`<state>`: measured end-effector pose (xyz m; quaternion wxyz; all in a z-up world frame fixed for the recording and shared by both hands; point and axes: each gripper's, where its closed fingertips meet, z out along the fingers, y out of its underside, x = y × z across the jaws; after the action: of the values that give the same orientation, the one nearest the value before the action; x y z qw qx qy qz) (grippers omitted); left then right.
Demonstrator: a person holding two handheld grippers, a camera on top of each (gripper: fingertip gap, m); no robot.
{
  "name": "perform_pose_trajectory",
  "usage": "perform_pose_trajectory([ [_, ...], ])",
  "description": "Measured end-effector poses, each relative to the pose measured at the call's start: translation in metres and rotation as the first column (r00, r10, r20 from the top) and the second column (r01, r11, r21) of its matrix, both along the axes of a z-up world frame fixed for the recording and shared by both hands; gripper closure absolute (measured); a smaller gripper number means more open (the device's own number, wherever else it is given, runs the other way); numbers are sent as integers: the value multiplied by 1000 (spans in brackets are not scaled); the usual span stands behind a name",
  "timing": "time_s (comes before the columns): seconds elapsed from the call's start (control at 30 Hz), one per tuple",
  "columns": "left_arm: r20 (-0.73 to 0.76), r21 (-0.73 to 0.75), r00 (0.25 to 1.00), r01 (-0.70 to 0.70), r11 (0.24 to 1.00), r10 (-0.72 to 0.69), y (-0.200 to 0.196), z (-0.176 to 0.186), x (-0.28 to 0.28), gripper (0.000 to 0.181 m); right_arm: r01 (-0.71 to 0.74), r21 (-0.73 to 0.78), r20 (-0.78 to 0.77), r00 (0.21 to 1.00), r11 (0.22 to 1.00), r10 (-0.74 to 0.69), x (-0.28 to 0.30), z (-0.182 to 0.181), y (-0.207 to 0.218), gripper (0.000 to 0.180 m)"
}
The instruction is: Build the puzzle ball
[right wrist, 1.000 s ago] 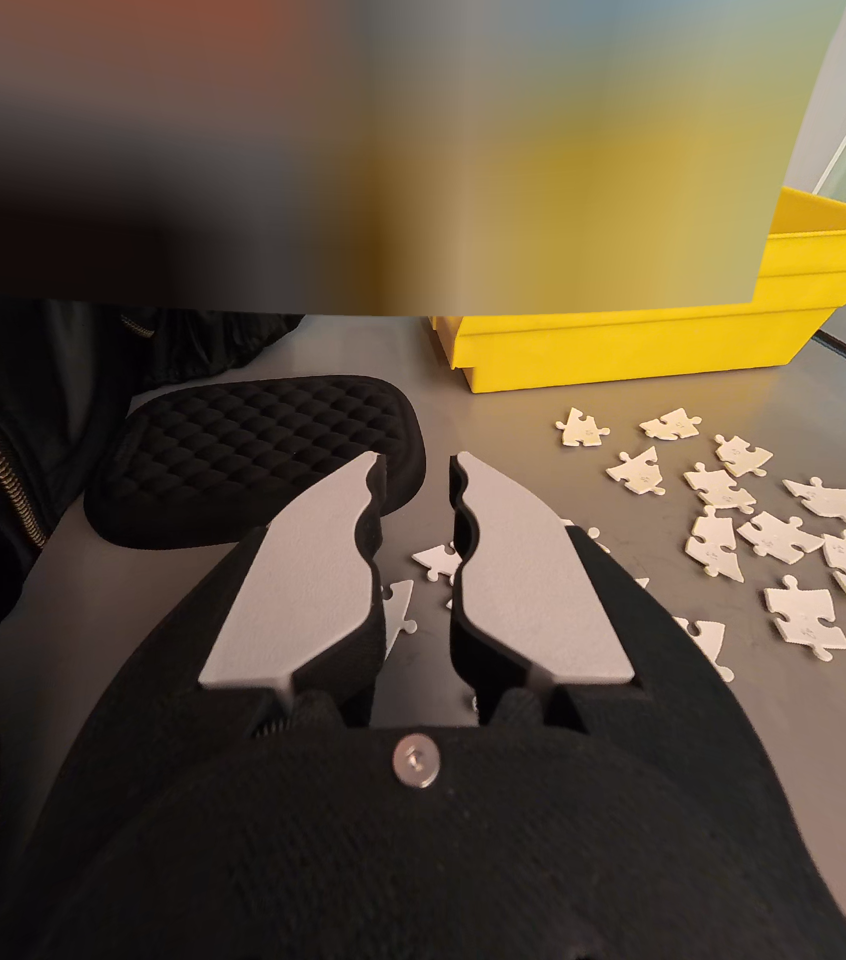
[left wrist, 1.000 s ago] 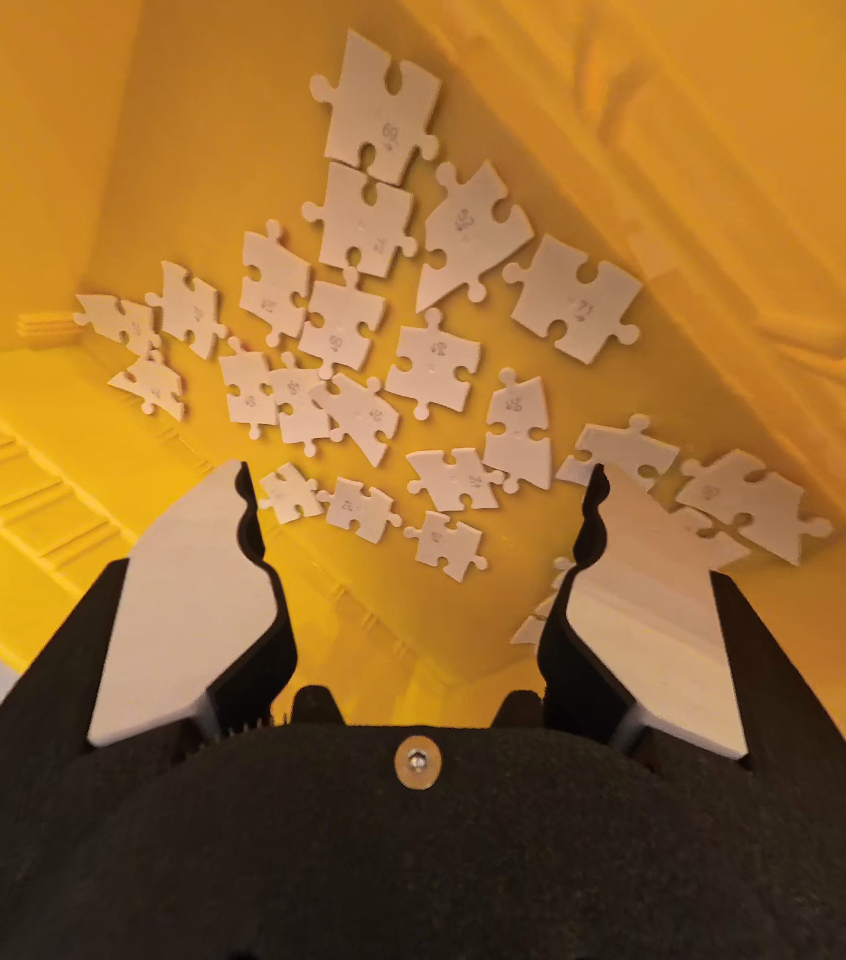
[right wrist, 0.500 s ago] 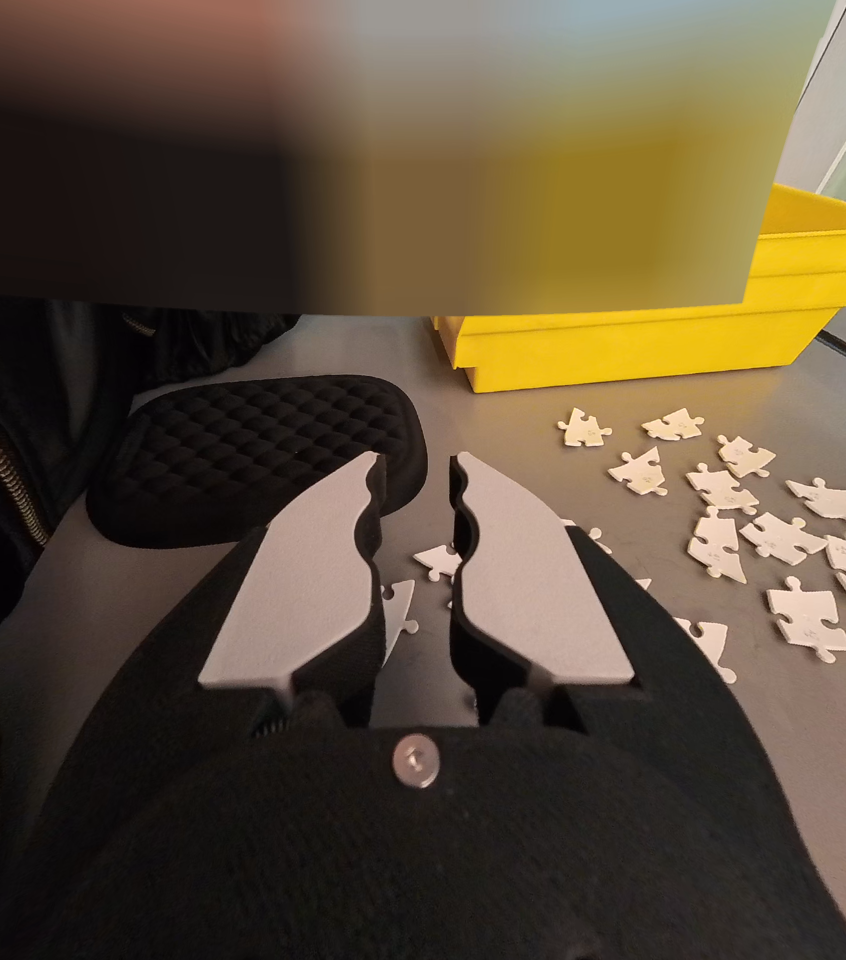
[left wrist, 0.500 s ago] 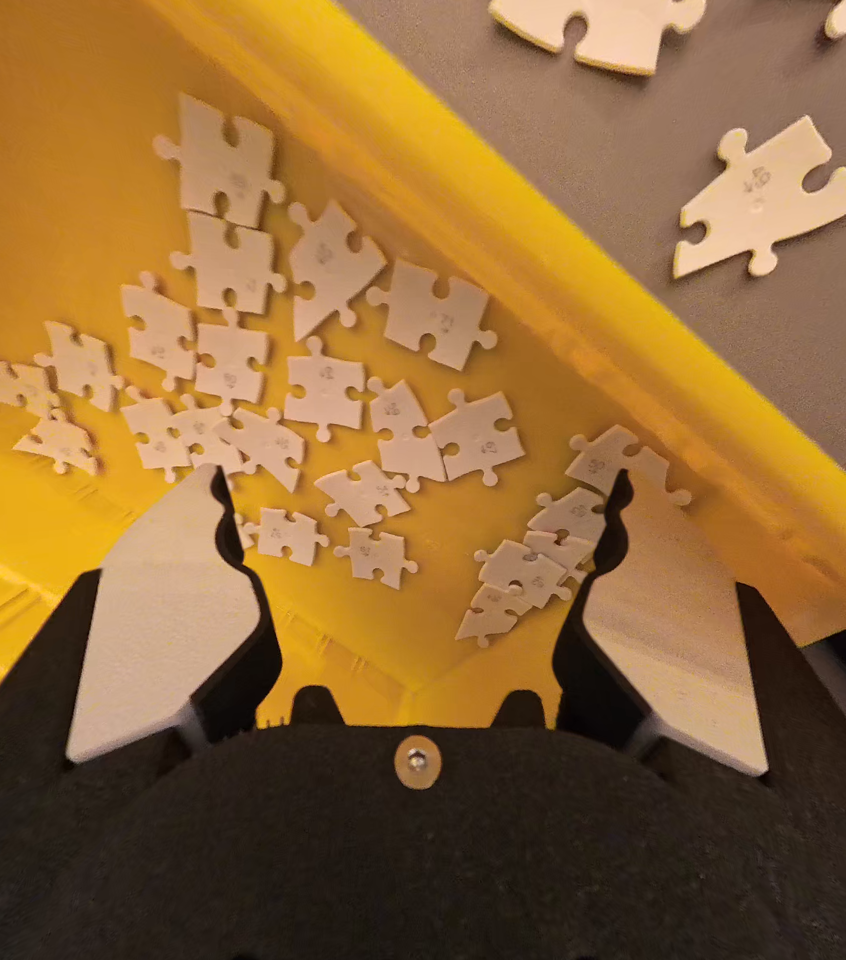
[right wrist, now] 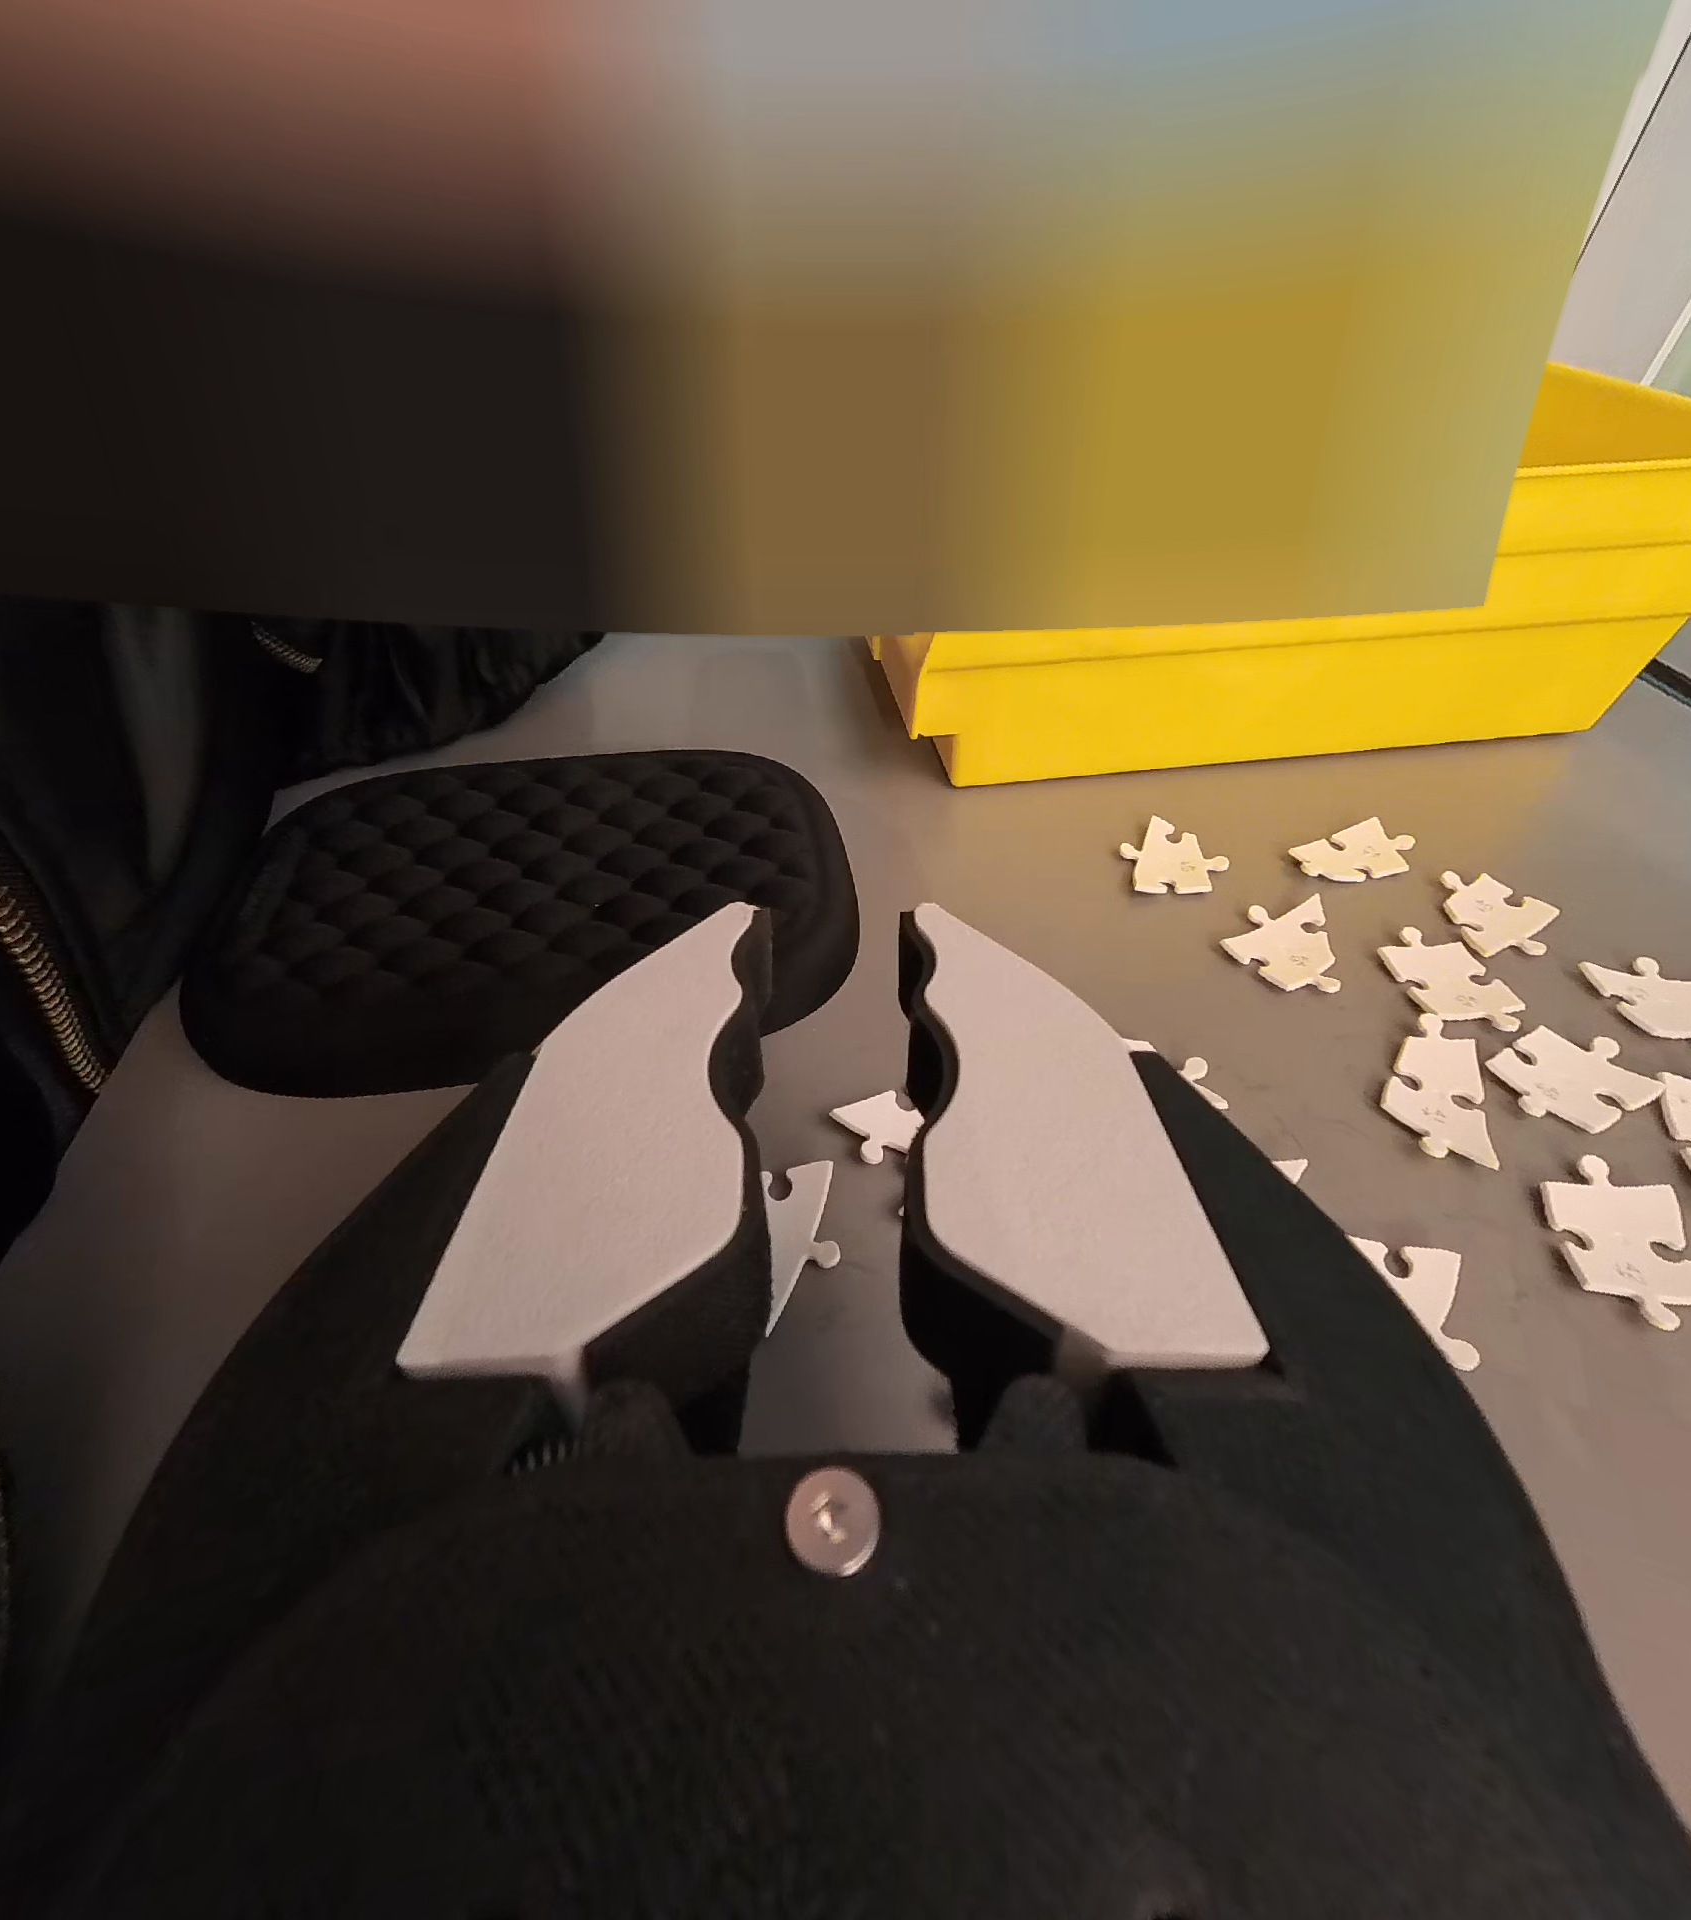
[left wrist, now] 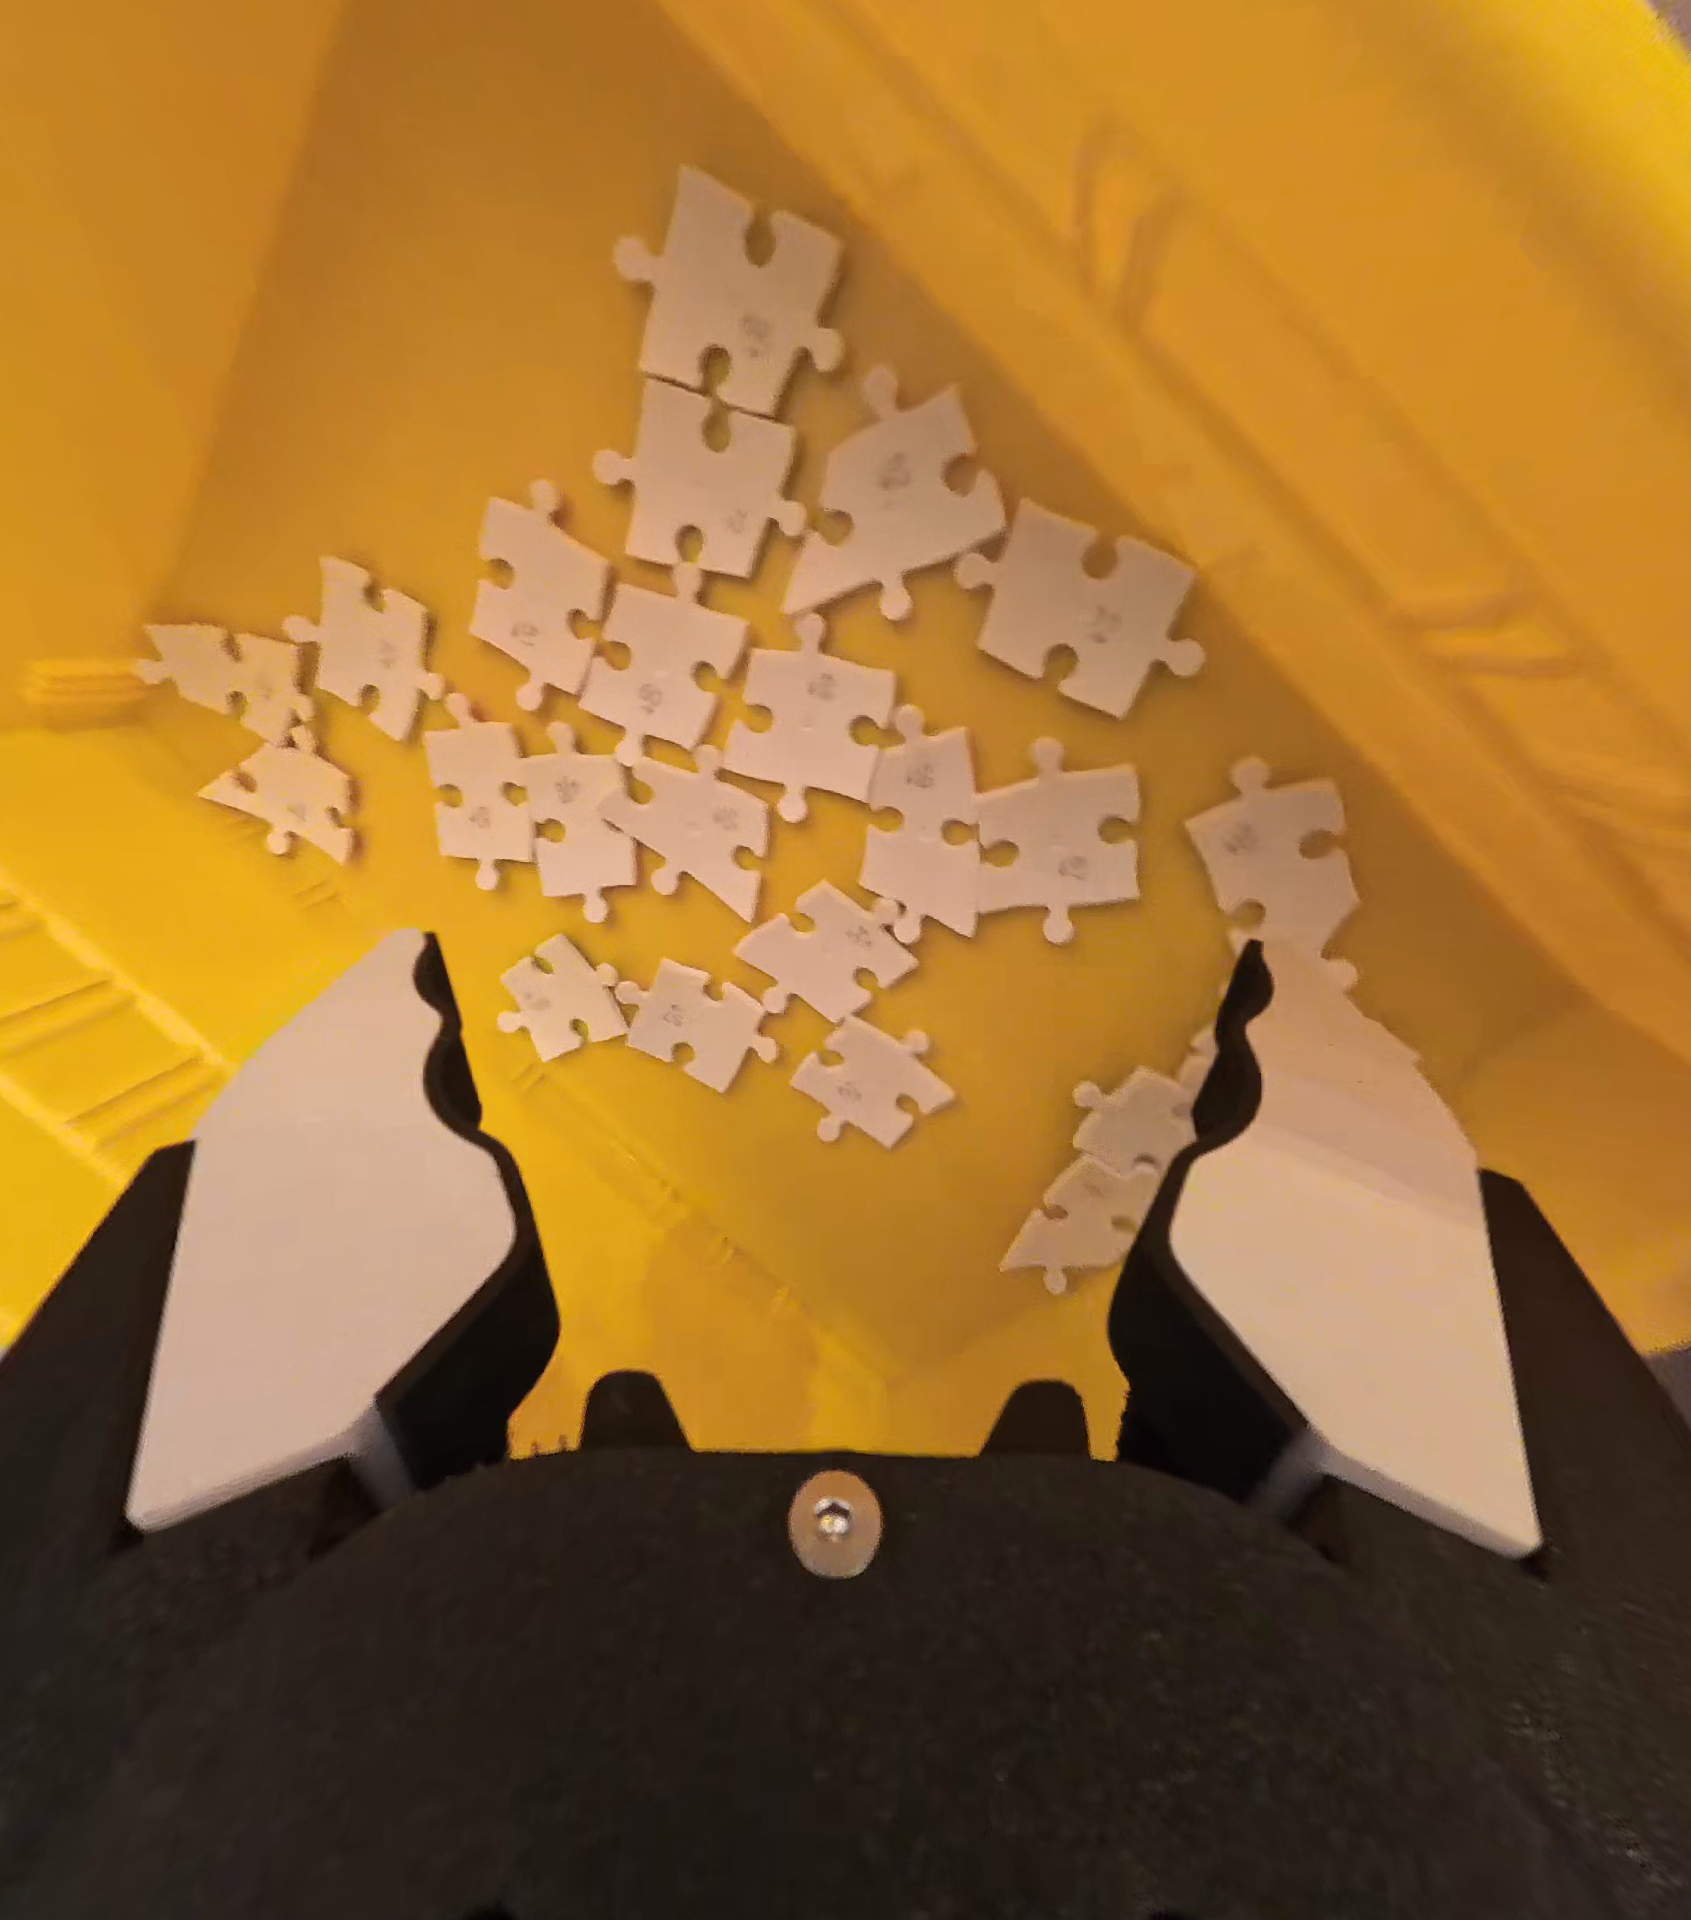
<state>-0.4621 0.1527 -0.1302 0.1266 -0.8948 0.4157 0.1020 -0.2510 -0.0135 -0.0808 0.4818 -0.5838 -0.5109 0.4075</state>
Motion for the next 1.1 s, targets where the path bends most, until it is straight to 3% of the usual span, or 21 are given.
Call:
perform_pose_trajectory([
  [0.17,-108,-125,992,55,991,-69,-24,-16,-6,43,-2,2,-1,1000,1000,2,0,0,-1,155],
  [0.33,-123,-67,991,50,997,-58,-11,-13,-5,42,-5,1,0,1000,1000,5,0,0,-1,155],
  [0.5,-121,71,993,0,997,9,14,-1,-11,53,-5,1,-1,1000,1000,5,0,0,-1,155],
  [0.6,-54,59,999,-7,998,10,10,4,-10,52,-5,1,-1,1000,1000,5,0,0,-1,155],
  [0.83,-147,-75,989,-17,997,6,-19,-5,-35,48,-7,1,0,1000,1000,7,0,0,-1,155],
  [1.1,-216,-41,975,-63,997,53,-11,-6,-51,50,-10,0,-1,1000,1000,10,0,0,-2,155],
])
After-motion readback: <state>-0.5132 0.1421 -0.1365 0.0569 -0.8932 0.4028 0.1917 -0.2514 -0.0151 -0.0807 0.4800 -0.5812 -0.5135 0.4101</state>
